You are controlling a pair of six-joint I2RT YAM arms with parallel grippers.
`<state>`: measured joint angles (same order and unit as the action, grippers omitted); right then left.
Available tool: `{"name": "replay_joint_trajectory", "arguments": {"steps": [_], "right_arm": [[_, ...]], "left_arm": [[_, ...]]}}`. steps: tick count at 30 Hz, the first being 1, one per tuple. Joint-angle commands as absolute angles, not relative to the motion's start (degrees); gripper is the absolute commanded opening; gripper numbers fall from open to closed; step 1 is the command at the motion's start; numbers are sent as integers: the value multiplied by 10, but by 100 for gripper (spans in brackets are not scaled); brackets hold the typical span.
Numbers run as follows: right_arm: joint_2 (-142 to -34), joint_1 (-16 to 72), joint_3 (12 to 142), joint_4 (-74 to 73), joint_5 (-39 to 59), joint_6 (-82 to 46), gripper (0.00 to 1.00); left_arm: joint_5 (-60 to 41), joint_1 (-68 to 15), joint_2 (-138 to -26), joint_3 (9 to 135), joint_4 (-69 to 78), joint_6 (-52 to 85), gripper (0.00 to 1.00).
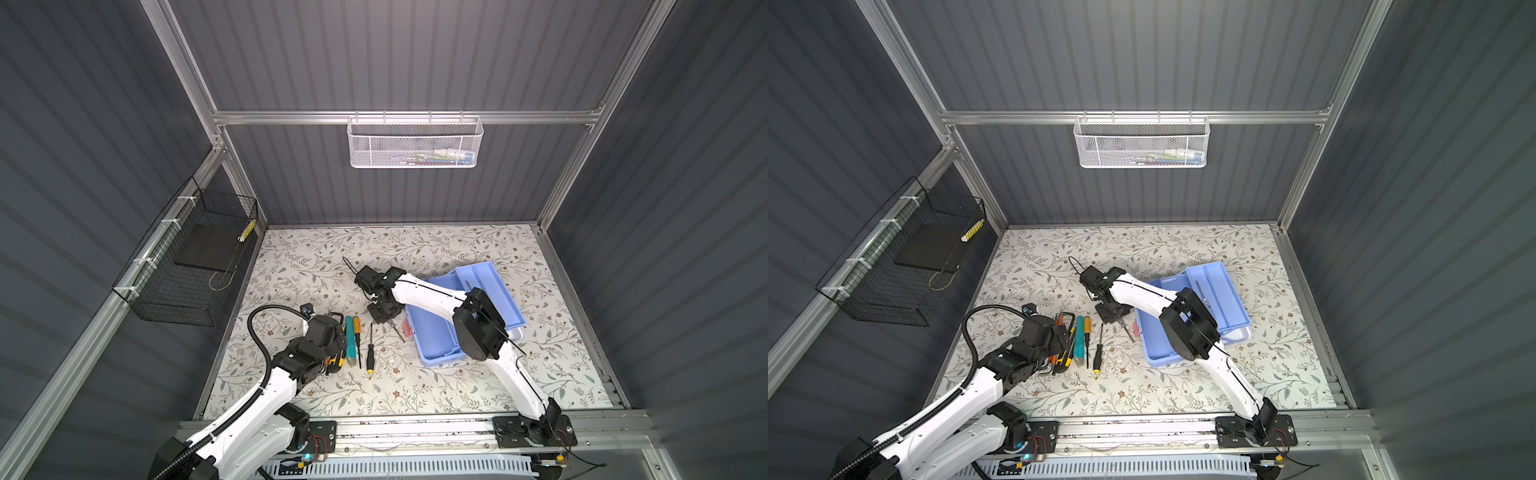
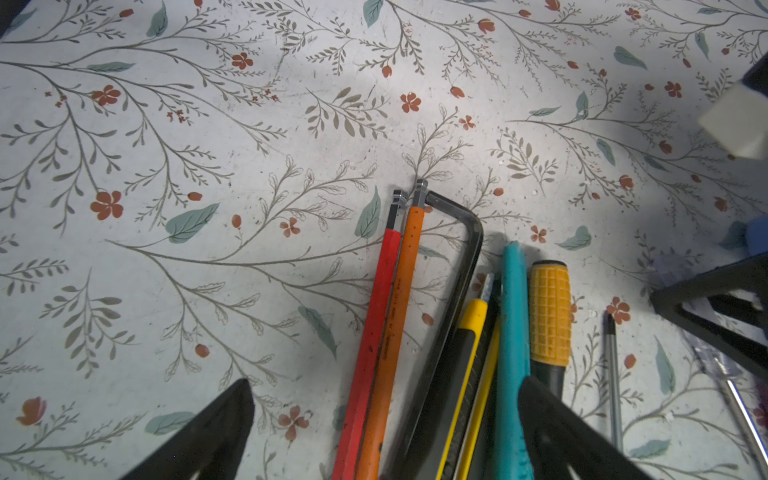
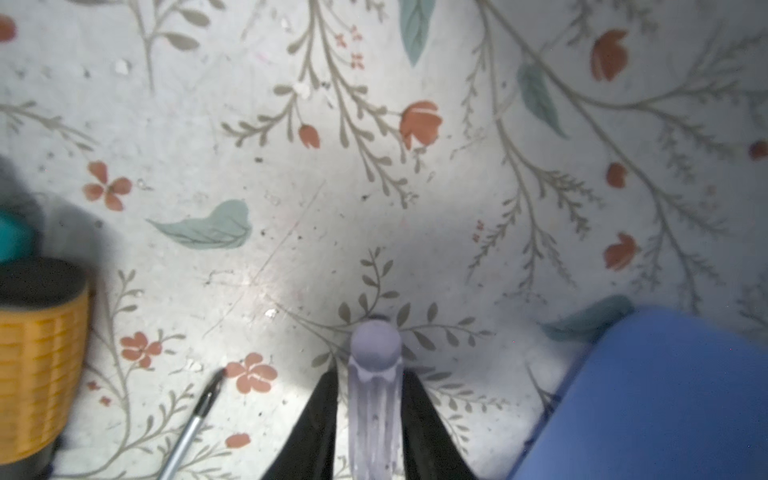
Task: Pack the tool kit
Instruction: 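Close the right gripper on the second clear screwdriver and lift it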
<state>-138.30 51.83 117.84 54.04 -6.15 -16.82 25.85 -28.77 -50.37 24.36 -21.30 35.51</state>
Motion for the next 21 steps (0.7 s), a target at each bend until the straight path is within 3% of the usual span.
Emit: {"name": "replay_joint_trajectory", "arguments": {"steps": [1, 11, 21], "right_arm": [[-1390, 518, 1187, 542, -48, -178, 22], [-1339, 518, 1193, 542, -7, -156, 0], [-1196, 486, 1148, 569, 66, -104, 0]], "left_arm": [[261, -285, -495, 248, -215, 345, 99], [265, -285, -497, 249, -216, 348, 99], [268, -285, -506, 251, -218, 351, 100]]}}
